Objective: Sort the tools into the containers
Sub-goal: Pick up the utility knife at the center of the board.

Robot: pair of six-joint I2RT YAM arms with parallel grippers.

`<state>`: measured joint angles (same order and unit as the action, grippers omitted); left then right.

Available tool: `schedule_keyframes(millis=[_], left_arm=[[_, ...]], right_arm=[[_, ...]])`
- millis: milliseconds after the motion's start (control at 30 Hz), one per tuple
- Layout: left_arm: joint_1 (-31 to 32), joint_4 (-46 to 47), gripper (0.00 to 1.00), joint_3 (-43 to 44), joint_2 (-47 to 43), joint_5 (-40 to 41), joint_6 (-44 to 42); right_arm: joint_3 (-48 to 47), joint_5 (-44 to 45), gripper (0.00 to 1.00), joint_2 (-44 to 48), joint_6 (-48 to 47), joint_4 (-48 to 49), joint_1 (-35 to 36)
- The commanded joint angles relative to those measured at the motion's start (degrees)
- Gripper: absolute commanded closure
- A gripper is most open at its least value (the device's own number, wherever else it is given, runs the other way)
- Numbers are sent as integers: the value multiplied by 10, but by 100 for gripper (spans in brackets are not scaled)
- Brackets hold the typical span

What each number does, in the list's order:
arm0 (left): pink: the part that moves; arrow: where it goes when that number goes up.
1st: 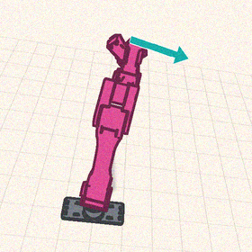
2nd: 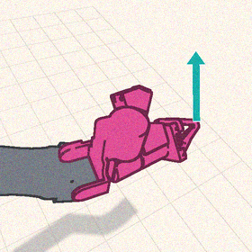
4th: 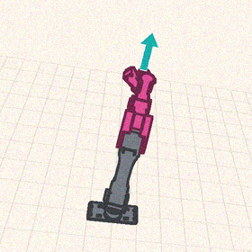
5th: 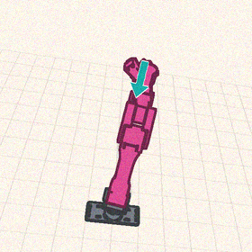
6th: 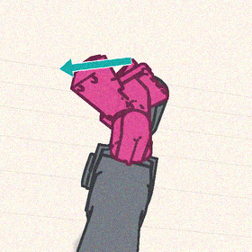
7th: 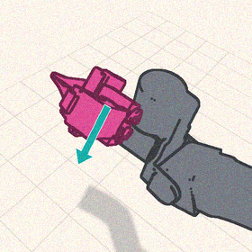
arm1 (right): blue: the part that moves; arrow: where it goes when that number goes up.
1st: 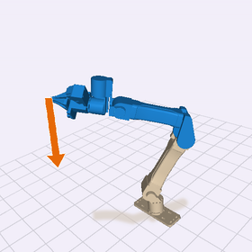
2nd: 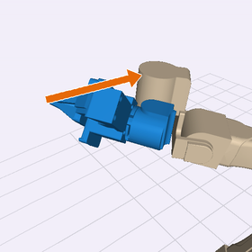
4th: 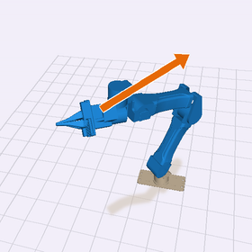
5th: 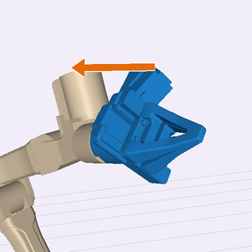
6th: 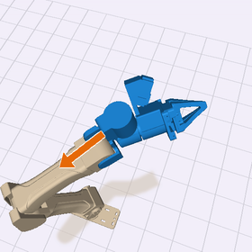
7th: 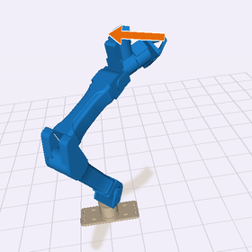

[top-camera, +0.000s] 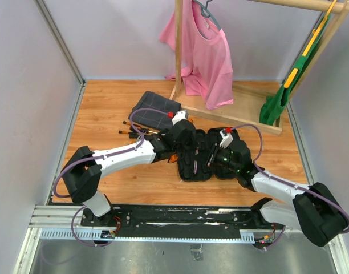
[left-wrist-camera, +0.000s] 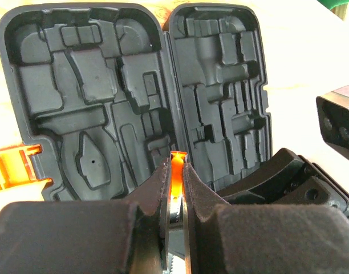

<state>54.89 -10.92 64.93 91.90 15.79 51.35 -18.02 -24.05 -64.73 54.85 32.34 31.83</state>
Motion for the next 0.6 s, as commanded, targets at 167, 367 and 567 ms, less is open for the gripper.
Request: schedule_keyframes(millis=[167, 367, 567], left_arm=[[0, 26, 82, -26, -47, 17, -6], [-8, 27, 60, -47, -80, 28, -38], [-46, 24, 52, -123, -146, 21, -62]], right_arm=[[-8, 0, 99, 11, -6, -4, -1], [-25, 24, 99, 39, -44, -85, -4], [-68, 46, 100, 78, -127, -228, -8]])
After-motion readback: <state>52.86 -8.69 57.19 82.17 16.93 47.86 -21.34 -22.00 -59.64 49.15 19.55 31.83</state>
